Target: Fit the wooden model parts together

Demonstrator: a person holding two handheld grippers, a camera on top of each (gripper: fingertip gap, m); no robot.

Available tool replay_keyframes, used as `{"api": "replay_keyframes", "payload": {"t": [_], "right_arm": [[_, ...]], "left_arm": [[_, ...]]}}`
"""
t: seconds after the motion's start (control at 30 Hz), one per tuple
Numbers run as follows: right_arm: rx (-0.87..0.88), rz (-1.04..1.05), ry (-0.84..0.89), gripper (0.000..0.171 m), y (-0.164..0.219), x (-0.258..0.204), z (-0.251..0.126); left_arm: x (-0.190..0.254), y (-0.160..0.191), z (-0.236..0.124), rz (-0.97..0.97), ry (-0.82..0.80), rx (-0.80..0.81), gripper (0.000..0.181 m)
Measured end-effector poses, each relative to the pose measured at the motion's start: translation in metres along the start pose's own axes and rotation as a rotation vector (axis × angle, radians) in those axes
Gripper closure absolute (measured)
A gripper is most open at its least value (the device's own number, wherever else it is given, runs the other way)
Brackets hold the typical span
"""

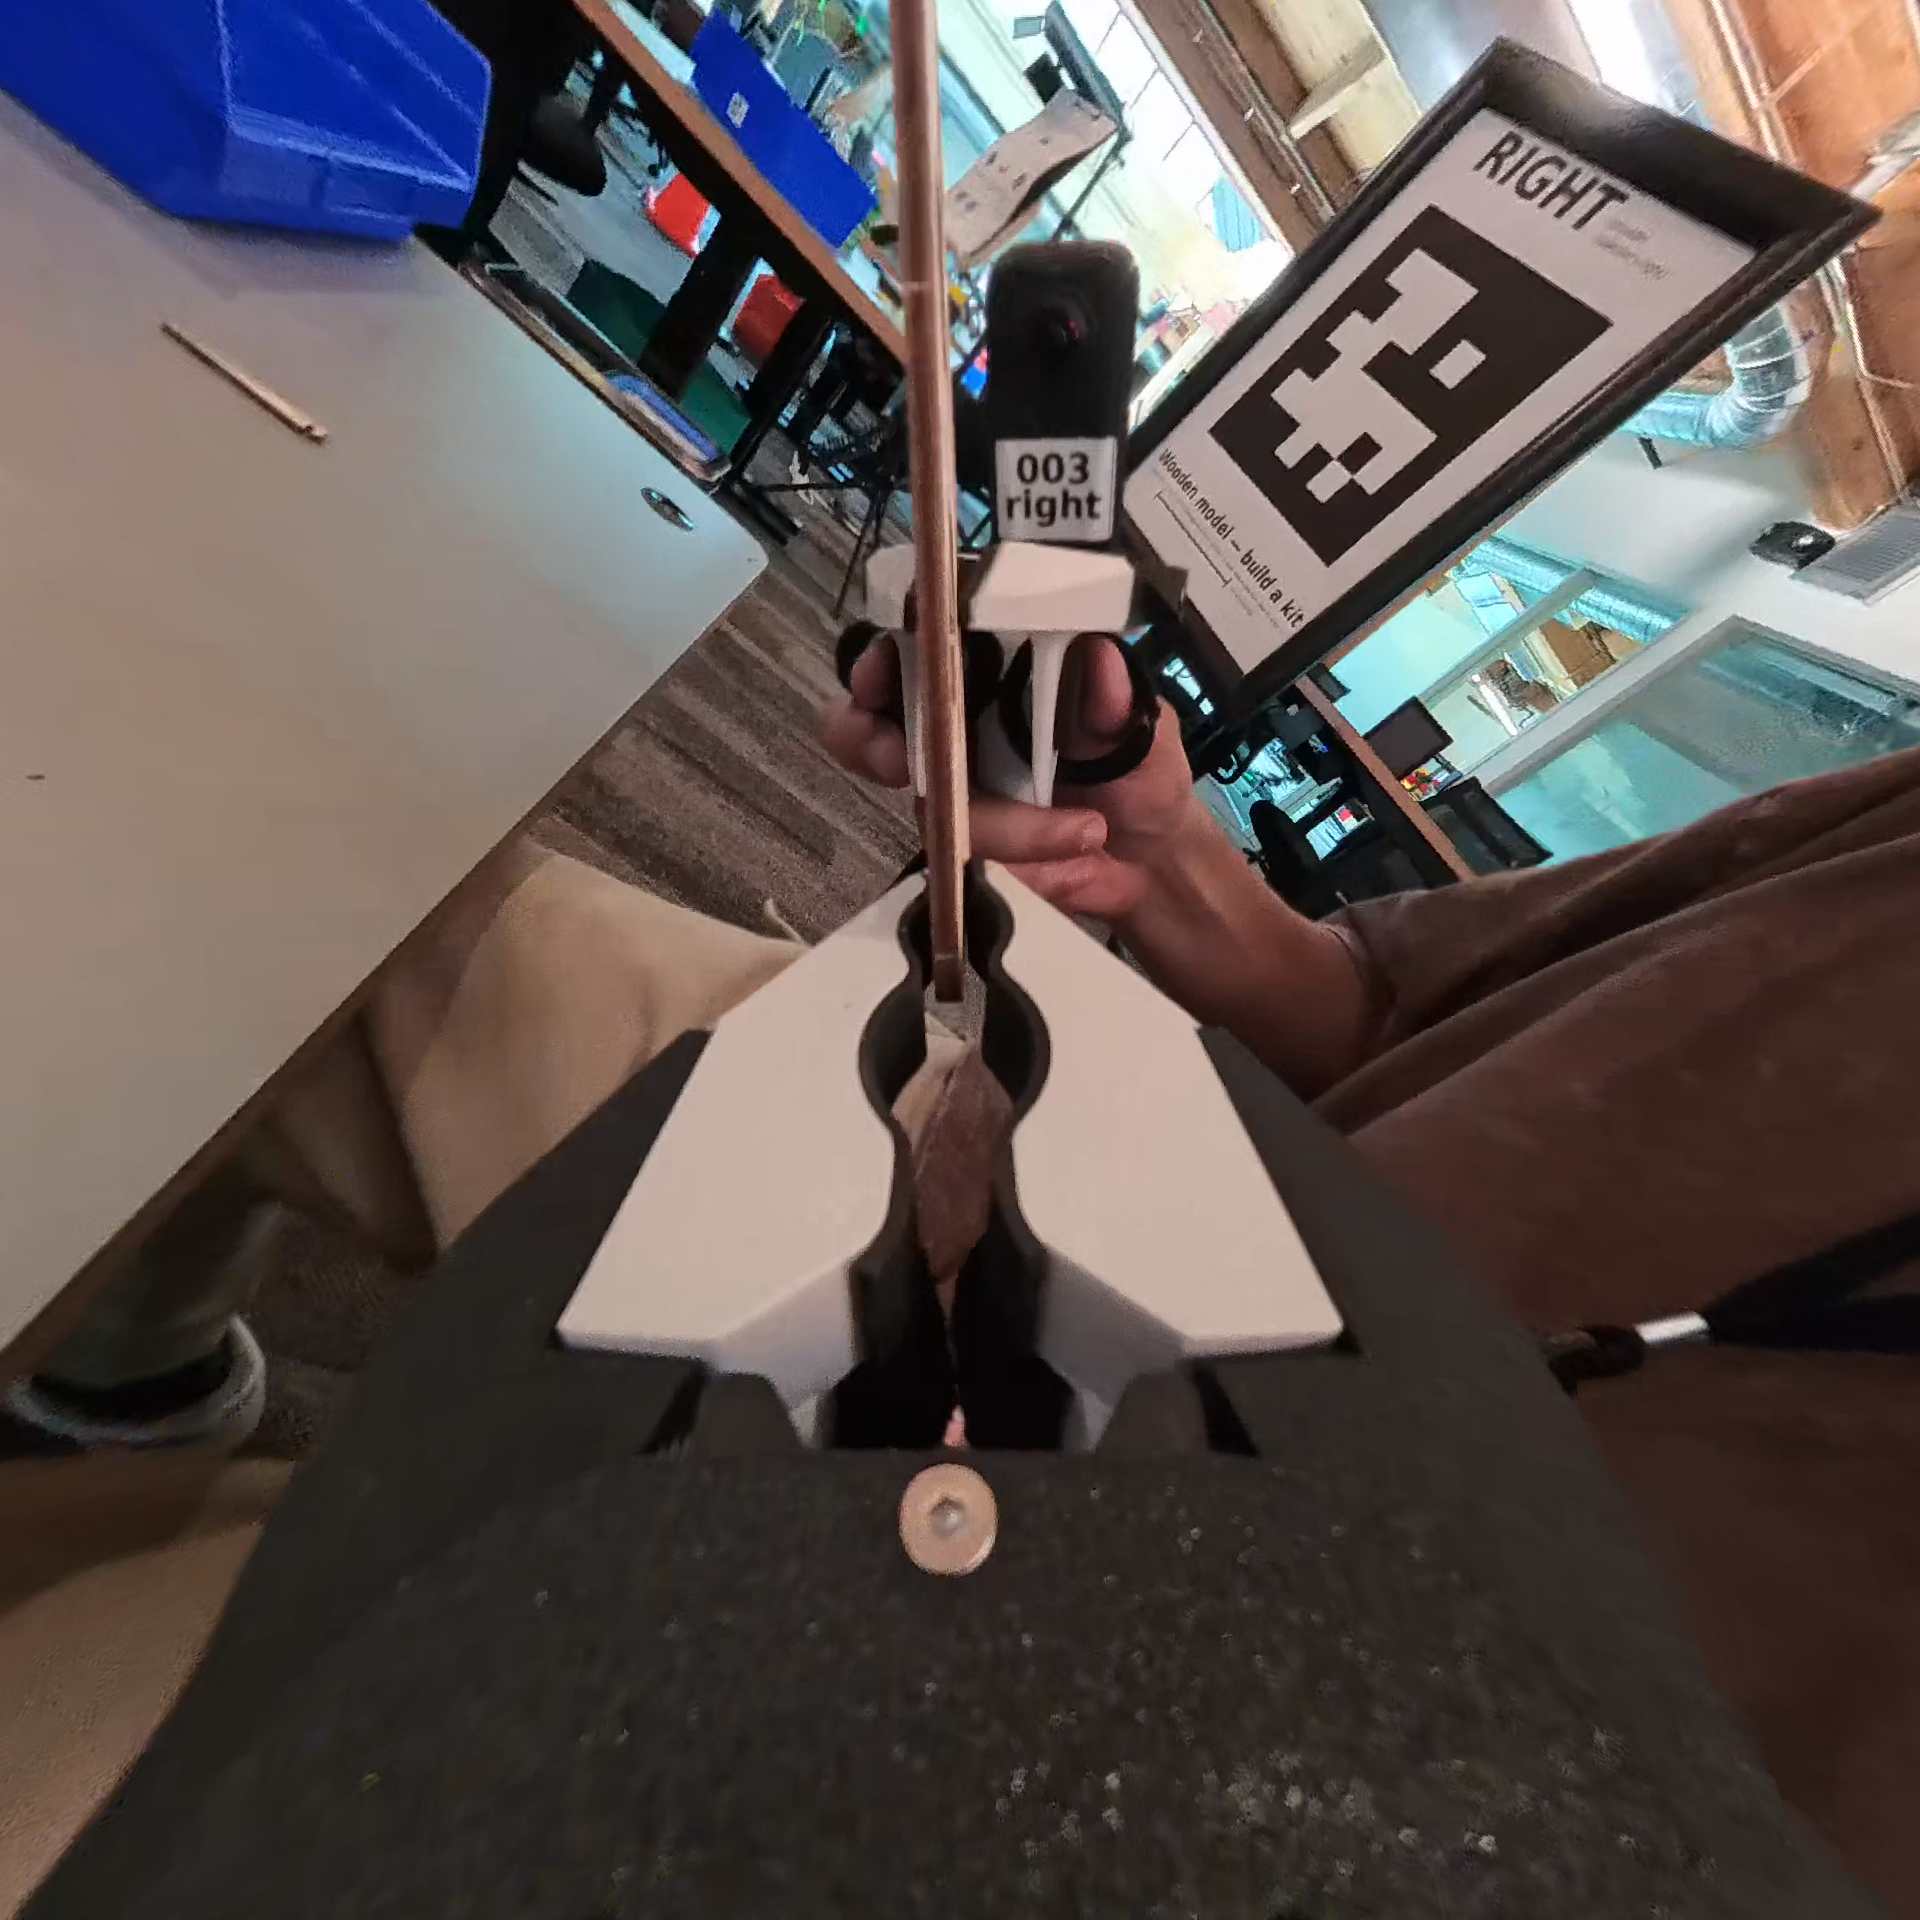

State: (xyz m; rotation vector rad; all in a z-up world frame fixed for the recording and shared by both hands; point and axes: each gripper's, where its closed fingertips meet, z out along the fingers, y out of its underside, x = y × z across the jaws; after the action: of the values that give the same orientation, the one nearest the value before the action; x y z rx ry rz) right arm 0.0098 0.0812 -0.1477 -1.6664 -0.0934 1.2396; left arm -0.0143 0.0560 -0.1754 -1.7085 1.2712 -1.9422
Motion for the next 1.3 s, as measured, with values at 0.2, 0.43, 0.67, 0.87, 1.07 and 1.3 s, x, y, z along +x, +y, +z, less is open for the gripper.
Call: {"api": "replay_keyframes", "payload": {"t": [0.2, 0.43, 0.67, 0.87, 1.07, 1.3], "right_arm": [[0.019, -0.053, 0.013, 0.158, 0.006, -0.012, -0.003], [0.008, -0.273, 0.059, 0.158, 0.003, -0.087, 0.004], [-0.039, -0.485, 0.141, 0.158, 0.007, -0.128, 0.011], [-0.048, -0.465, 0.143, 0.163, 0.013, -0.124, 0.01], [-0.076, -0.373, 0.079, 0.159, 0.021, -0.117, 0.014], [-0.12, -0.355, -0.077, 0.169, 0.03, -0.132, 0.011]], "left_arm": [[0.012, -0.005, 0.005, 0.049, 0.063, 0.097, 0.18], [0.074, -0.002, -0.009, 0.252, 0.083, 0.145, 0.18], [0.113, 0.001, -0.022, 0.325, 0.102, 0.193, 0.18], [0.11, 0.007, -0.02, 0.37, 0.042, 0.179, 0.179], [0.099, 0.012, -0.025, 0.358, 0.018, 0.165, 0.18], [0.109, 0.019, -0.025, 0.331, 0.102, 0.149, 0.18]]}}
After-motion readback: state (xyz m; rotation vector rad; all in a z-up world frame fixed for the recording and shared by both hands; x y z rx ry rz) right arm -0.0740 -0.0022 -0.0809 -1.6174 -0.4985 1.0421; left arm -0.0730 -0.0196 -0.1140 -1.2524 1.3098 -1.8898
